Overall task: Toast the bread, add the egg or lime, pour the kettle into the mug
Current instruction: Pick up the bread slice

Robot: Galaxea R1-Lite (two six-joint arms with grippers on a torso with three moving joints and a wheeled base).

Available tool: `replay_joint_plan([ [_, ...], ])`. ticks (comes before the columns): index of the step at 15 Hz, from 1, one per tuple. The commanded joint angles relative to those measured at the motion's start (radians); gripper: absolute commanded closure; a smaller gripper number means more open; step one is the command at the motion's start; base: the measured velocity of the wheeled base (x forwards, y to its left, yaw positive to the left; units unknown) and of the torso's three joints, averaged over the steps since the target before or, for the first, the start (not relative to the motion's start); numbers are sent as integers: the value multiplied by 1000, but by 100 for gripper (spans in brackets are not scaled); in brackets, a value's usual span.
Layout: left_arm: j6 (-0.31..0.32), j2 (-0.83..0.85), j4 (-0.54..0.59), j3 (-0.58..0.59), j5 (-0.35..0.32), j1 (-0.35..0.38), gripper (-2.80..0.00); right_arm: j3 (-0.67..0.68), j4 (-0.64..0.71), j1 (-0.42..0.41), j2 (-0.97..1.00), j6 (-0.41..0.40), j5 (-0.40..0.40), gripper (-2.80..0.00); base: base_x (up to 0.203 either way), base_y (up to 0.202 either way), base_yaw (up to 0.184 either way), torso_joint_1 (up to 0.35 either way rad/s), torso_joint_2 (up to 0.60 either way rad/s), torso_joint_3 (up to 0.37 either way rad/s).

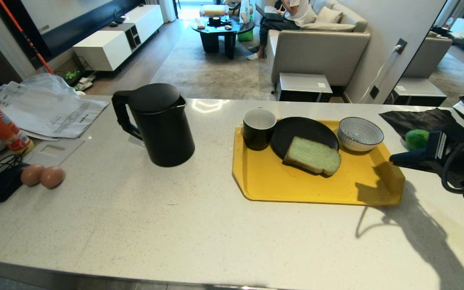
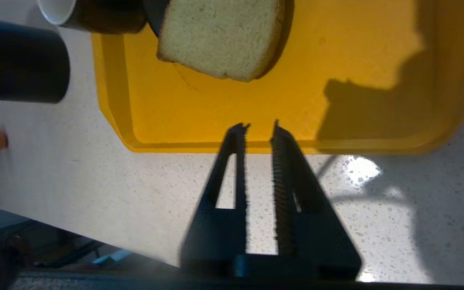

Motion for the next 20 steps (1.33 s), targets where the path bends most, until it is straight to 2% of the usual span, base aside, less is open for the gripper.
replay_joint_plan([
  [1,0,-2,-1,17,0,0,0,10,2,0,8,-1,2,-280,0,0,0,0,0,0],
  [3,0,-2,-1,17,0,0,0,8,1,0,33,10,4,-280,0,0,0,0,0,0],
  [5,0,-2,-1,17,0,0,0,-10,-3,0,87,55,13,-280,0,0,0,0,0,0],
  [6,0,-2,-1,17,0,0,0,-23,-11,0,117,83,45,-280,0,0,0,0,0,0],
  [7,0,-2,-1,17,0,0,0,-35,-21,0,135,111,109,-280,0,0,0,0,0,0],
  [10,0,-2,-1,17,0,0,0,-82,-25,1,174,197,193,-280,0,0,0,0,0,0],
  [20,0,-2,-1,17,0,0,0,-126,-62,18,311,195,203,-280,0,0,0,0,0,0],
])
